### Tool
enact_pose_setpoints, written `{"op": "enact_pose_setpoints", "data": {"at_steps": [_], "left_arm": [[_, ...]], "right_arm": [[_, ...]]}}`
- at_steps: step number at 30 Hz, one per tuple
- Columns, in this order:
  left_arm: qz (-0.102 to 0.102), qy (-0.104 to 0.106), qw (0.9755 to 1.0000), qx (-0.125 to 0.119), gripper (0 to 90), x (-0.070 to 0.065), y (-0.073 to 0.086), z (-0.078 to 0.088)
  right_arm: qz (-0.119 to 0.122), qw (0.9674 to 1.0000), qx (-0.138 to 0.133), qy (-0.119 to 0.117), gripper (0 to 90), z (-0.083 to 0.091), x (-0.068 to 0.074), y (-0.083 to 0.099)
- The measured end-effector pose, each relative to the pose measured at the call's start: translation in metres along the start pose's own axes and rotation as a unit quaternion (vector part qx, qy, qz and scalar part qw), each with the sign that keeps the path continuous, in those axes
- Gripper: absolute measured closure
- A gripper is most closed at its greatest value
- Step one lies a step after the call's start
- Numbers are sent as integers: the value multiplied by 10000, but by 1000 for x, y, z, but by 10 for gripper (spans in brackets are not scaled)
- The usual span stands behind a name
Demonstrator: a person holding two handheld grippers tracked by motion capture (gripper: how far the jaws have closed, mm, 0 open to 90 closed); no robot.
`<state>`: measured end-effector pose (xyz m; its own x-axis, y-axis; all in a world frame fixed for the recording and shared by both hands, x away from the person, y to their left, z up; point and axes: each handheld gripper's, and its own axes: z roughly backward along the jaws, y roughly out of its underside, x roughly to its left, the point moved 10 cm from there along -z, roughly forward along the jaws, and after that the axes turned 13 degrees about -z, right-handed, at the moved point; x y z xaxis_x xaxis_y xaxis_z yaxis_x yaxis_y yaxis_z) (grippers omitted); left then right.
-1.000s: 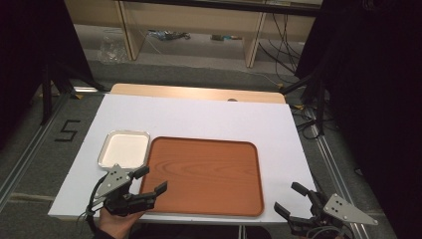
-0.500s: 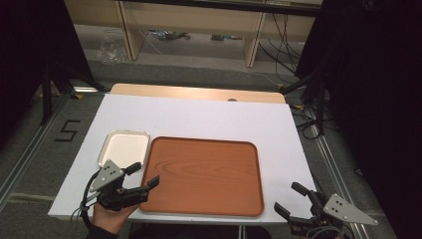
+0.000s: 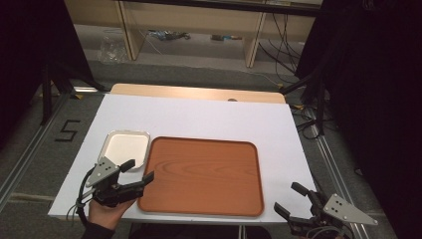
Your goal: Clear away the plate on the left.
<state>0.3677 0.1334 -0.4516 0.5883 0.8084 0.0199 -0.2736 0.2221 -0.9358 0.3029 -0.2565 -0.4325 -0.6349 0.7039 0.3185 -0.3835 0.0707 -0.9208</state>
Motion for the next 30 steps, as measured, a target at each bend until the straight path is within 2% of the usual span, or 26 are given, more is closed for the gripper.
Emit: {"op": "enact_pose_setpoints", "data": {"at_steps": [4,7,16,19,30], "left_arm": [[23,-71,9998,167,224,6,4,-3],[46,-207,9992,338,225,17,10,-5],[214,-486,9976,448,226,40,15,-5],[248,-598,9966,517,226,49,18,-7],[458,-925,9921,718,223,83,29,-11]], "right_arm": [[-1,10000,9,-3,151,0,0,0],[7,10000,24,0,151,0,0,0],[5,10000,7,-7,151,0,0,0],[63,10000,24,67,151,0,-1,0],[52,10000,24,81,151,1,-1,0]]}}
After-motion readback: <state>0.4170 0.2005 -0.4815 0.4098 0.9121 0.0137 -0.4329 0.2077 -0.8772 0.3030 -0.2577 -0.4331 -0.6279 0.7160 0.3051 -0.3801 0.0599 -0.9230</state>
